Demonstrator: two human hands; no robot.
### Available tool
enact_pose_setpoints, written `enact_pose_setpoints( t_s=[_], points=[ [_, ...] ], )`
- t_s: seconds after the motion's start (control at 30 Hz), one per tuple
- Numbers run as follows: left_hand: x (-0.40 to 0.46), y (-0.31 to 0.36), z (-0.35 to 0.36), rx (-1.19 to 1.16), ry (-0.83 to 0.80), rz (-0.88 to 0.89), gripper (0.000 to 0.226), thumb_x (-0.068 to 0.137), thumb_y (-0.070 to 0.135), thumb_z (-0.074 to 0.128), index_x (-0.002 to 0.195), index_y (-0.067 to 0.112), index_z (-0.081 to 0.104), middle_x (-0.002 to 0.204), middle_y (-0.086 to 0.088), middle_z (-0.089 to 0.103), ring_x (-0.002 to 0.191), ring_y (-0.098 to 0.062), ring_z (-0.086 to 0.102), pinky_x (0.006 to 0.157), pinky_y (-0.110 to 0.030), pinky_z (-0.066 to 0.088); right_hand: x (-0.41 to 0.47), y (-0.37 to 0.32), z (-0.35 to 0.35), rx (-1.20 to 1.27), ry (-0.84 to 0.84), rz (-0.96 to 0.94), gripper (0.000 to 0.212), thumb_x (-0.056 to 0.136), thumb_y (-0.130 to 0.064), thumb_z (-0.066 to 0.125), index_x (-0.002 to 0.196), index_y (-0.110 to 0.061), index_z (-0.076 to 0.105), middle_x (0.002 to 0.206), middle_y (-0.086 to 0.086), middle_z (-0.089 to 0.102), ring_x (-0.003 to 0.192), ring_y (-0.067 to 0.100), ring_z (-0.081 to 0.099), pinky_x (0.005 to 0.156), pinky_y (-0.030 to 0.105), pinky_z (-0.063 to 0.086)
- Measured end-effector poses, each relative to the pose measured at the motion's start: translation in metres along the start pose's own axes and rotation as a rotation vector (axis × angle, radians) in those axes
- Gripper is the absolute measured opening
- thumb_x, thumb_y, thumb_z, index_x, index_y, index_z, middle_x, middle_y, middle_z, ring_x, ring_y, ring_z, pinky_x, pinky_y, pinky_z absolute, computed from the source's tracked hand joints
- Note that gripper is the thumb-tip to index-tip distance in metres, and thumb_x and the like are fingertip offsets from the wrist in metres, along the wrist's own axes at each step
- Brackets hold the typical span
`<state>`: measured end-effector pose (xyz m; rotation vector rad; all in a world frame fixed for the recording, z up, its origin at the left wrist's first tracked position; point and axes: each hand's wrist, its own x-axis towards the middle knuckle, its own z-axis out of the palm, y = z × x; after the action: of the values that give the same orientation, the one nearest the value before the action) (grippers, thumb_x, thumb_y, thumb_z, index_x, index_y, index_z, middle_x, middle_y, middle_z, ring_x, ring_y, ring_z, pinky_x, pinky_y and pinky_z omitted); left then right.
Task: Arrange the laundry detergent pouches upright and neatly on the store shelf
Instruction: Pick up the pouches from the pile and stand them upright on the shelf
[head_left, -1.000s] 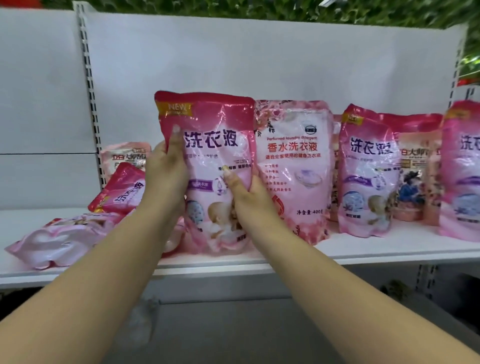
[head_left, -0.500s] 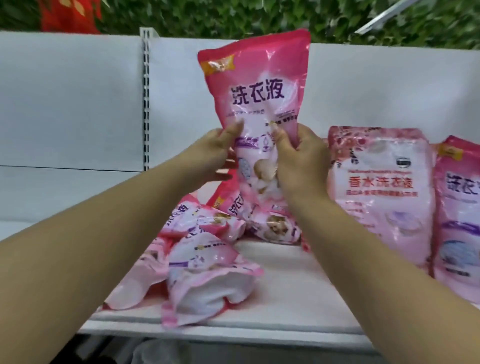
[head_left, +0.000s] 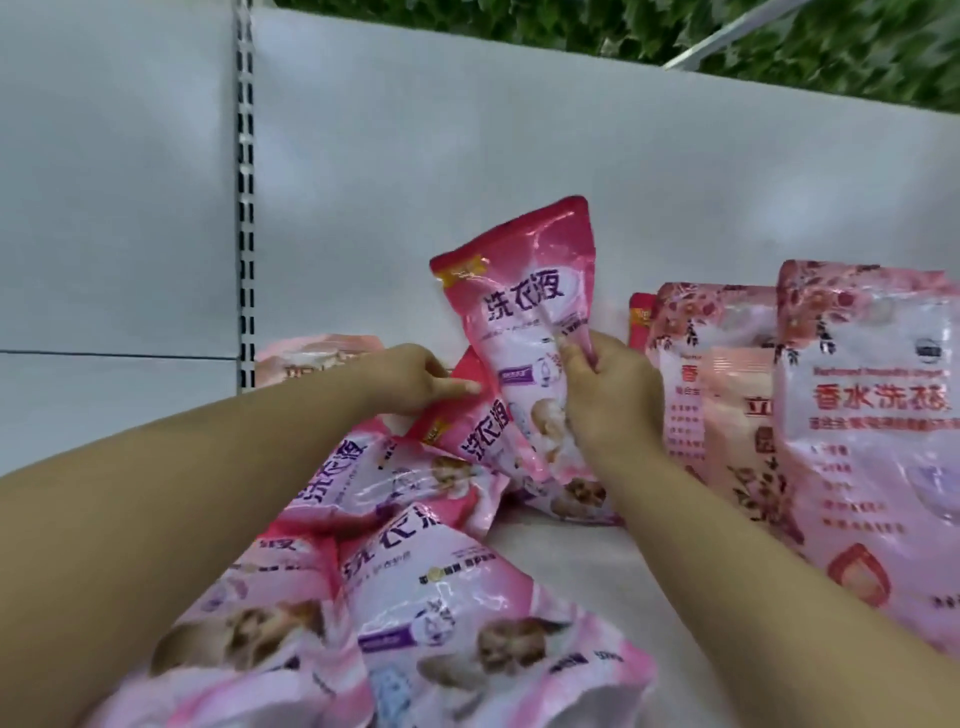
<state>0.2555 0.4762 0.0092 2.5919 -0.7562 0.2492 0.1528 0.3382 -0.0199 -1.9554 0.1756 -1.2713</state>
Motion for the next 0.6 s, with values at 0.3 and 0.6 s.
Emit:
enact_pose_setpoints(
  t_s=[0.3,0.6],
  points=[
    [0.025,0.004,-0.017,-0.042,0.059,0.1,0.038,0.076,0.041,0.07,0.053,0.015,0.055,0.031,0.009,0.048,0.033,-0.002,0.045,0.04,-0.008,0.032,0.012,-0.022,-0.027,0.0,0.189,-0.172,0.037,0.096,-0.029,0.047,0.06,-0.025,0.04,0.051,-0.008,0.037,0.047,0.005,0.03,0.044,0.022,0.023],
    [0.033,0.04,-0.061,-0.172,0.196,0.16,0.025,0.073,0.044,0.071,0.068,0.021,0.065,0.072,0.005,0.061,0.064,-0.008,0.052,0.056,-0.02,0.04,0.018,-0.02,-0.034,-0.031,0.248,-0.15,0.043,0.097,-0.028,0.045,0.058,-0.031,0.029,0.052,-0.009,0.033,0.048,0.005,0.03,0.042,0.02,0.021]
  ],
)
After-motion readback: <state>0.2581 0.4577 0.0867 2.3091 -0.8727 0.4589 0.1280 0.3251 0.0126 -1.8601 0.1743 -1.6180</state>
